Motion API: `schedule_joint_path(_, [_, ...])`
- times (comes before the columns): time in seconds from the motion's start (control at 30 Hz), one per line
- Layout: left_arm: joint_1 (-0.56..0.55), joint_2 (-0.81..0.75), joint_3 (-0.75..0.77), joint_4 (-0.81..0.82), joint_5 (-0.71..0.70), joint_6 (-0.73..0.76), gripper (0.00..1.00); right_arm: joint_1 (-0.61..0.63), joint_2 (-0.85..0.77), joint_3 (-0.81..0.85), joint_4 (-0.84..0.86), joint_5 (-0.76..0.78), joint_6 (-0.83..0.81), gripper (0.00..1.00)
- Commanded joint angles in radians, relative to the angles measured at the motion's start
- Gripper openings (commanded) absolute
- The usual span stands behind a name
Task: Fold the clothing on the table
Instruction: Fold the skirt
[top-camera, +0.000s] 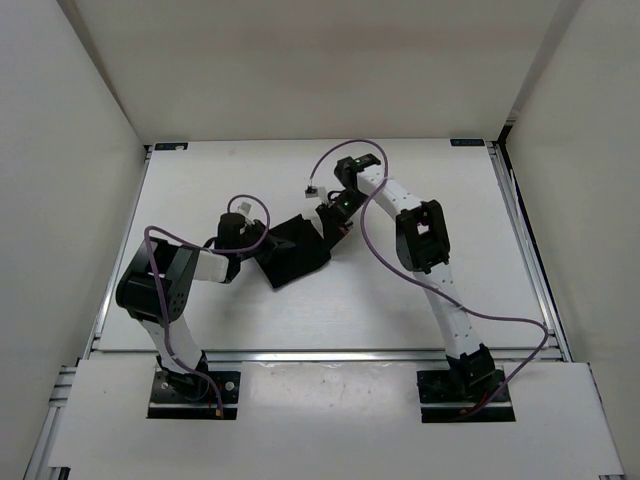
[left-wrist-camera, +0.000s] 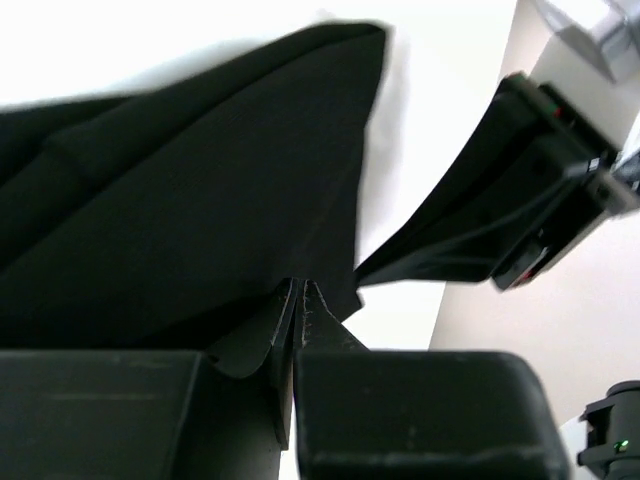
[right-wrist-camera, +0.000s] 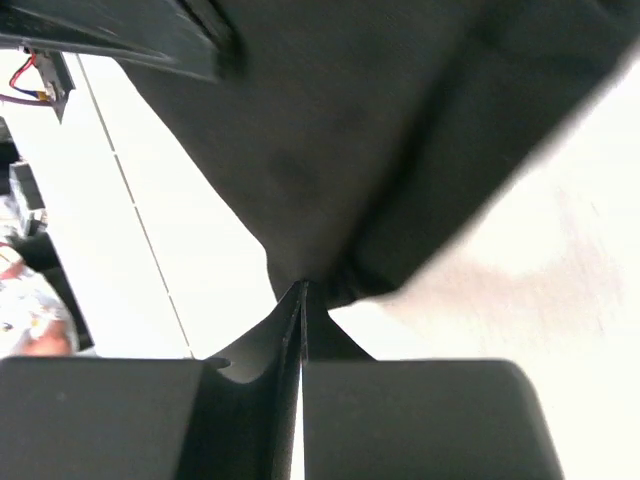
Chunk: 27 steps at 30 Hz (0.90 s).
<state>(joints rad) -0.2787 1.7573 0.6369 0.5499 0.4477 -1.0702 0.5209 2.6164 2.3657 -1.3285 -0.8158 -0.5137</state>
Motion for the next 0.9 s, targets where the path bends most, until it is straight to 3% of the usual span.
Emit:
schedule_joint_path(0.0, [-0.007,-0.044,-0.011,-0.018,0.017,0.03,0.11,-0.008,0.019,-0.029,-0.009,-0.003,0.03,0.0])
schedule_joint_path(0.2, [-0.027,-0.032,-0.006,-0.025,0.02,0.018,0.1,-0.054,0.015,-0.043,-0.008,-0.023,0.03,0.0])
schedule_joint_path(0.47, [-0.045,-0.085,0.059,-0.028,0.006,0.001,0.1,-0.159,-0.111,0.03,-0.008,-0.273,-0.043,0.0])
schedule_joint_path(0.67, [-0.011,-0.251,0.052,-0.158,-0.052,0.048,0.07,-0.101,-0.114,-0.02,-0.008,-0.359,-0.071,0.0])
schedule_joint_path(0.87, [0.094,-0.522,-0.097,-0.226,-0.073,0.018,0.0,-0.021,-0.044,0.07,-0.005,-0.358,-0.037,0.0])
